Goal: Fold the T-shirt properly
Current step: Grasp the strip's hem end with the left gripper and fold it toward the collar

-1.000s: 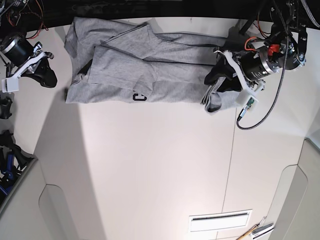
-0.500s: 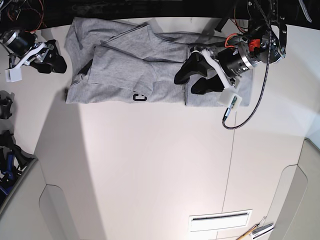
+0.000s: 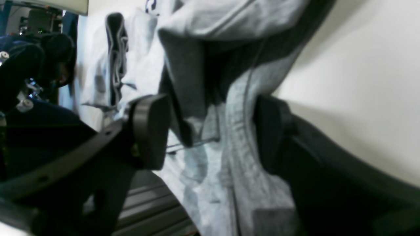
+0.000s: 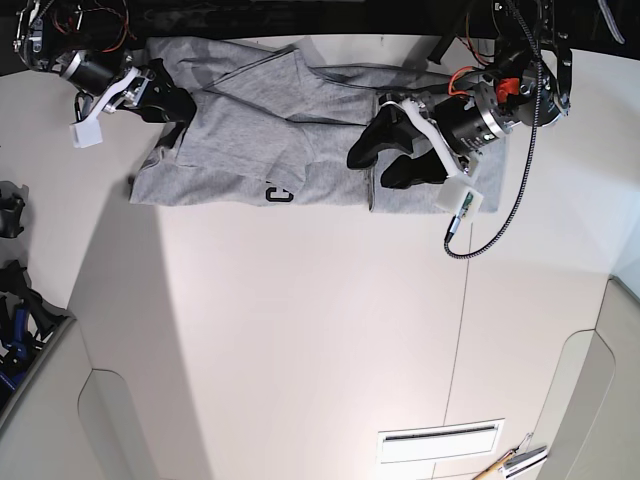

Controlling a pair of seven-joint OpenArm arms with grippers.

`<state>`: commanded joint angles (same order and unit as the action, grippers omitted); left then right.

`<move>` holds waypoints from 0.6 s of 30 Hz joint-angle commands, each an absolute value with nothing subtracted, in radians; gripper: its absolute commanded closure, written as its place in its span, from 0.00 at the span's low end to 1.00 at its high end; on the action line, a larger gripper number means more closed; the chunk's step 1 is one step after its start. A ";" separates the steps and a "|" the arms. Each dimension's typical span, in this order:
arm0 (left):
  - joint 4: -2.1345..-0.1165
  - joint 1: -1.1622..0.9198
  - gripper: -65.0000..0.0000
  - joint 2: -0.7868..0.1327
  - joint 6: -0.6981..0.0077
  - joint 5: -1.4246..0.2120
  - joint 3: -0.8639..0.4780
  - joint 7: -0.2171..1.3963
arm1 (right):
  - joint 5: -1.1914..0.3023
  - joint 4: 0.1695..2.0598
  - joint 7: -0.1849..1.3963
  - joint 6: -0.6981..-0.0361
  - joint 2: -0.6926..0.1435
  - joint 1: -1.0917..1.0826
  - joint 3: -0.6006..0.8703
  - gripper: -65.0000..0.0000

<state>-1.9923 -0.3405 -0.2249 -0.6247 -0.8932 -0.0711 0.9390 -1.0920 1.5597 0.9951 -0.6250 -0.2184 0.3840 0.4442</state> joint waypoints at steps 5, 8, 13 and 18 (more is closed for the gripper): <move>-1.993 -0.340 0.35 -0.224 -0.625 -0.894 -0.072 0.939 | -1.080 1.559 0.996 -0.625 -0.177 0.346 0.444 0.38; -1.993 -0.340 0.35 -0.225 -0.625 -0.894 -0.072 0.939 | -1.081 1.559 0.995 -0.625 -0.176 0.338 0.444 0.38; -1.993 -0.339 0.35 -0.224 -0.625 -0.894 -0.072 0.938 | -1.079 1.559 0.993 -0.623 -0.163 0.310 0.431 0.38; -1.995 -0.329 0.35 -0.225 -0.652 -0.898 -0.072 0.939 | -1.050 1.559 0.984 -0.621 -0.163 0.307 0.356 0.47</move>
<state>-1.9949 -0.3294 -0.2249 -0.6518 -0.8978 -0.0715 0.9390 -1.0496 1.5593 0.9836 -0.6209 -0.1631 0.3069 0.3561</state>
